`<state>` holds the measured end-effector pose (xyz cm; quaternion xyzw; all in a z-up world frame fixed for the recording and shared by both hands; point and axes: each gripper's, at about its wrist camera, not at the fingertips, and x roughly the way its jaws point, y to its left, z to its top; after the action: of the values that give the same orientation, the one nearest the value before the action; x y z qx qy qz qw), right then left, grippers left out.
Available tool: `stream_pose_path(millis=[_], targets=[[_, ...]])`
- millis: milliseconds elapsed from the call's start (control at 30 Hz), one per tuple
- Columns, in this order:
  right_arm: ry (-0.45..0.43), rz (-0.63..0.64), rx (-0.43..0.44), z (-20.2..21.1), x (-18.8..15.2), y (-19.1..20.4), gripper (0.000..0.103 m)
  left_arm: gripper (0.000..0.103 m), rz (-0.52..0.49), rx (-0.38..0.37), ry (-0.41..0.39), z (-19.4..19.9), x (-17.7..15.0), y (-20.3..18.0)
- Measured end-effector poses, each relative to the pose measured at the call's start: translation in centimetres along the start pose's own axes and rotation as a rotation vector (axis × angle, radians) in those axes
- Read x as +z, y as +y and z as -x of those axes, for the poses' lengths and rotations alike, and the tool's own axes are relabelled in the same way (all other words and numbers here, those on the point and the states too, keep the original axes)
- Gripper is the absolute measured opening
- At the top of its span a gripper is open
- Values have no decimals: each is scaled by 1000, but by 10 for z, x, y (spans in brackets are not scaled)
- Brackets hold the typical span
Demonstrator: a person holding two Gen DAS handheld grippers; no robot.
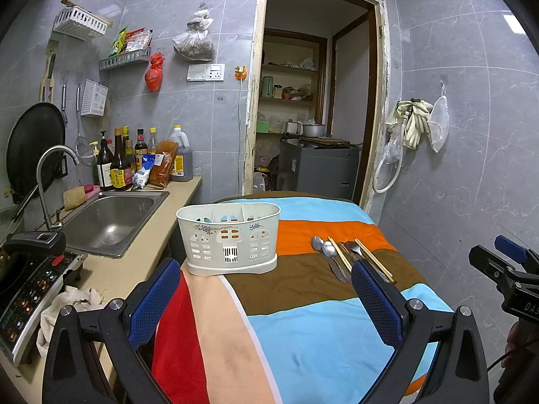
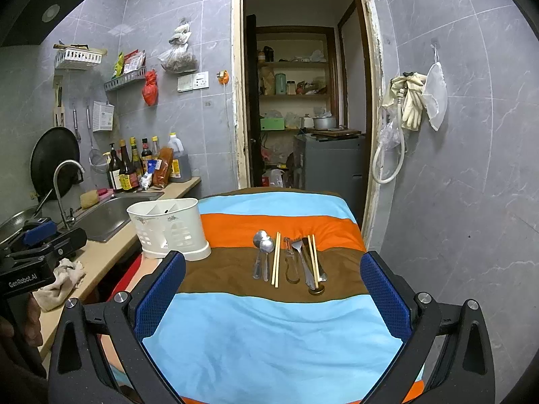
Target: Organize utensils
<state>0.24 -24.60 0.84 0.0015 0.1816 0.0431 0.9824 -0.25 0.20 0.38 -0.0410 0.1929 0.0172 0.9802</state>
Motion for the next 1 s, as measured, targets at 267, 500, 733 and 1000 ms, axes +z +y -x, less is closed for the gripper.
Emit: stream_pose_path(millis=[267, 500, 733, 1000], targets=[[1, -1, -1, 0, 0, 0, 102, 102, -1, 0, 0, 0, 0, 1], [2, -1, 0, 0, 1, 0, 102, 102, -1, -1, 0, 0, 0, 1], [2, -1, 0, -3, -2, 1, 102, 102, 0, -1, 0, 0, 0, 1], [3, -2, 1, -4, -3, 1, 102, 102, -1, -1, 1, 0, 0, 2]])
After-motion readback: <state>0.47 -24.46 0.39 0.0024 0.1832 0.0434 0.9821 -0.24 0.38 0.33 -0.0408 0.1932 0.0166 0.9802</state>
